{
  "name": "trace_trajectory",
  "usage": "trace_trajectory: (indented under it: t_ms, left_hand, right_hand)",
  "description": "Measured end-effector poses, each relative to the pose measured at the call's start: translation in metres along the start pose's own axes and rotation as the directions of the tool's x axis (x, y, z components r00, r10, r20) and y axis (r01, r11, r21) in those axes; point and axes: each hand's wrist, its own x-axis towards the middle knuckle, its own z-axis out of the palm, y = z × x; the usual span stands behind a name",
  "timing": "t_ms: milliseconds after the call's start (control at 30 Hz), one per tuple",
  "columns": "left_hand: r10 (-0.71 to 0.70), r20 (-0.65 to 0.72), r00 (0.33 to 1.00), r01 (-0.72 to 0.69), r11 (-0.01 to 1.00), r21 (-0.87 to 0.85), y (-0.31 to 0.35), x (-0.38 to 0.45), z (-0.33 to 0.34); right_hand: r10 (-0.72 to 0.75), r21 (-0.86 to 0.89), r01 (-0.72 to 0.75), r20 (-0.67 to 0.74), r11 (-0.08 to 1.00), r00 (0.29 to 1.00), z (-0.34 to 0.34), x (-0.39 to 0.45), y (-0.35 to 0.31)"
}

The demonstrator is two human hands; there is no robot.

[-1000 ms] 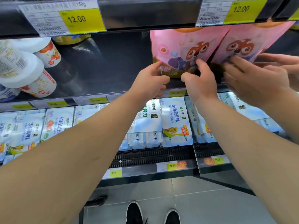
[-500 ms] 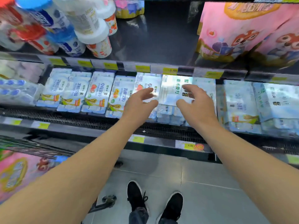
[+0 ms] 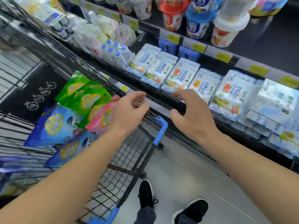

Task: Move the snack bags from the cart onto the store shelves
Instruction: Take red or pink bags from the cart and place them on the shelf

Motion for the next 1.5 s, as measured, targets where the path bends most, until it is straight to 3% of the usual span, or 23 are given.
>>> trace_trajectory:
  t_ms: [267,533,633,733,867,1000,1167,1267,1367,1433,1500]
  left_hand:
    - [-0.196,-0.191,0.962,0.204,0.979,0.022,-0.122,-0.018,-0.134]
    - [-0.293,-0.181,0.939,0.281,0.955,-0.092,-0.2,-0.017,-0.171]
    - [-0.302,-0.134,0.944,0.288,0.951,-0.11,-0.217,-0.014,-0.17]
    - [-0.296,-0.108,0.949,0.284,0.952,-0.111,-0.223,-0.013,-0.166]
    - [-0.291,-0.085,0.953,0.276,0.948,-0.156,-0.228,-0.013,-0.164]
    - [-0.247,-0.047,0.968,0.234,0.951,-0.201,-0.225,-0.014,-0.163]
    - [-0.139,0.176,0.975,0.168,0.972,-0.165,-0.219,-0.014,-0.145]
    - [-0.154,0.087,0.984,0.17,0.963,-0.211,-0.207,-0.012,-0.129]
    - [-0.223,-0.07,0.972,0.191,0.929,-0.317,-0.187,-0.008,-0.123]
    - [-0.296,-0.15,0.943,0.223,0.901,-0.372,-0.176,-0.003,-0.125]
    - [-0.353,-0.201,0.914,0.238,0.866,-0.44,-0.162,0.002,-0.128]
  right_hand:
    - [-0.221,-0.109,0.245,0.195,0.963,0.956,0.124,0.032,-0.099]
    - [-0.209,-0.289,0.349,0.419,0.892,0.883,0.225,0.063,-0.133]
    - [-0.225,-0.411,0.446,0.484,0.795,0.846,0.252,0.076,-0.129]
    - [-0.177,-0.594,0.526,0.545,0.609,0.82,0.263,0.082,-0.12]
    - [-0.17,-0.685,0.521,0.513,0.51,0.841,0.265,0.083,-0.111]
    - [-0.333,-0.61,0.547,0.437,0.573,0.836,0.26,0.084,-0.101]
    - [-0.501,-0.407,0.609,0.348,0.681,0.792,0.242,0.079,-0.105]
    - [-0.58,-0.233,0.627,0.24,0.744,0.778,0.222,0.078,-0.116]
    - [-0.589,-0.25,0.577,0.034,0.777,0.808,0.202,0.078,-0.123]
    - [-0.481,-0.234,0.453,-0.076,0.86,0.874,0.192,0.08,-0.122]
    - [-0.32,-0.094,0.308,-0.157,0.947,0.934,0.175,0.079,-0.118]
